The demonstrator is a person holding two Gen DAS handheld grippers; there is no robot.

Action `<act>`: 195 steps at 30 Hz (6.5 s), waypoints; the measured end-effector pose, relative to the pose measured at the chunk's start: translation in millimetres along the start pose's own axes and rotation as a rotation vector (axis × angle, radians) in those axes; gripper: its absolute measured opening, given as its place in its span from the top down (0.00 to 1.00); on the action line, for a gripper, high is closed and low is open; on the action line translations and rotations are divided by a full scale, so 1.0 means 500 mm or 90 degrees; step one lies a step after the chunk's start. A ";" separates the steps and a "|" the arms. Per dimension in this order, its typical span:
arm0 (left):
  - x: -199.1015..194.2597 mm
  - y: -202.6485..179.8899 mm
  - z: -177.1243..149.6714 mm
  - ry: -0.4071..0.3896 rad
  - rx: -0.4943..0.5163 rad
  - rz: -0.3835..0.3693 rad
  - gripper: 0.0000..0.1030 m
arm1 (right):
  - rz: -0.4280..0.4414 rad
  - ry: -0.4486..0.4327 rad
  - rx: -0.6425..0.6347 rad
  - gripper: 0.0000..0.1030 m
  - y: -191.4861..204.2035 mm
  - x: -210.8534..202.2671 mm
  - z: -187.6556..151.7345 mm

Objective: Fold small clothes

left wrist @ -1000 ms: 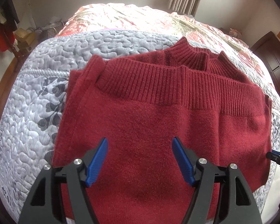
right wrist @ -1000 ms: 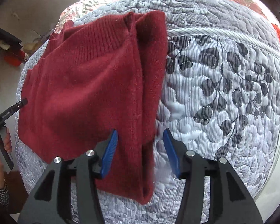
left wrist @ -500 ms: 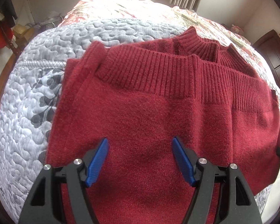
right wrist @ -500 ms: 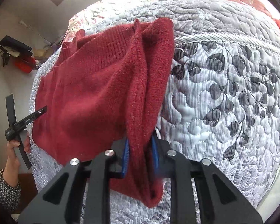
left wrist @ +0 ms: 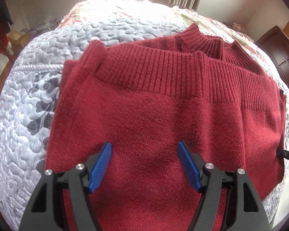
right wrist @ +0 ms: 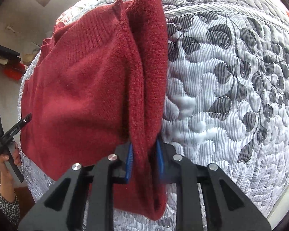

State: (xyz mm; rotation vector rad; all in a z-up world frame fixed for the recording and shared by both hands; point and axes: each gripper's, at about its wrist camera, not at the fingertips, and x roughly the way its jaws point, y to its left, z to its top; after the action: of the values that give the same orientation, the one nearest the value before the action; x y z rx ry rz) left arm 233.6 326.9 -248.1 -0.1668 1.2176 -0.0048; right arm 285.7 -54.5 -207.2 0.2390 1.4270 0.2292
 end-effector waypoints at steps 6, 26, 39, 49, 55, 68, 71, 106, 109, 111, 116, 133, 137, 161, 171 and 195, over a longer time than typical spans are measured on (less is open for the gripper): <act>0.000 0.001 -0.003 0.000 0.002 -0.008 0.30 | 0.001 -0.002 0.018 0.80 -0.006 0.006 -0.005; 0.019 -0.001 0.003 -0.001 0.030 -0.024 0.26 | -0.066 0.008 0.050 0.79 0.057 0.040 0.014; -0.052 0.058 0.032 -0.008 0.011 -0.067 0.26 | -0.113 -0.026 0.016 0.81 0.223 -0.073 0.046; -0.087 0.110 0.046 -0.022 -0.002 -0.080 0.26 | -0.052 -0.047 -0.090 0.81 0.446 -0.073 0.059; -0.094 0.133 0.042 -0.021 -0.012 -0.079 0.26 | -0.035 -0.018 -0.149 0.81 0.564 -0.004 0.055; -0.084 0.123 0.043 0.001 -0.021 -0.085 0.26 | -0.005 0.031 -0.144 0.65 0.593 0.139 0.035; -0.082 0.103 0.049 0.010 -0.022 -0.100 0.26 | 0.060 0.024 -0.133 0.63 0.583 0.094 0.029; -0.053 -0.157 0.060 0.044 -0.072 -0.270 0.86 | 0.042 -0.031 -0.020 0.56 0.261 -0.037 -0.061; -0.098 -0.129 0.064 0.013 -0.068 -0.294 0.86 | 0.038 -0.030 -0.024 0.56 0.261 -0.040 -0.067; -0.129 -0.112 0.069 -0.004 -0.054 -0.291 0.86 | 0.036 -0.030 -0.024 0.56 0.263 -0.040 -0.072; -0.181 -0.048 0.082 -0.034 -0.042 -0.264 0.86 | 0.044 -0.023 -0.032 0.56 0.287 -0.025 -0.077; -0.037 0.252 0.001 0.030 -0.123 -0.147 0.83 | 0.051 0.025 -0.123 0.56 0.456 0.045 -0.087; -0.062 0.255 -0.004 0.020 -0.126 -0.139 0.69 | 0.064 0.047 -0.120 0.55 0.479 0.068 -0.094; -0.140 0.264 -0.131 0.068 -0.096 -0.175 0.87 | 0.135 0.086 -0.134 0.83 0.524 0.057 -0.122; -0.076 0.249 -0.142 0.104 -0.063 -0.150 0.75 | 0.079 0.139 -0.168 0.72 0.503 0.141 -0.109; -0.052 0.272 0.168 -0.038 -0.106 -0.137 0.86 | 0.009 -0.008 -0.181 0.64 0.521 0.107 0.184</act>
State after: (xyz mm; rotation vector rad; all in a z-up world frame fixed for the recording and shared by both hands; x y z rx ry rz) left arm 291.2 474.3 -213.3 -0.4404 1.1359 -0.0856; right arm 380.5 207.6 -168.1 0.0174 1.3620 0.4372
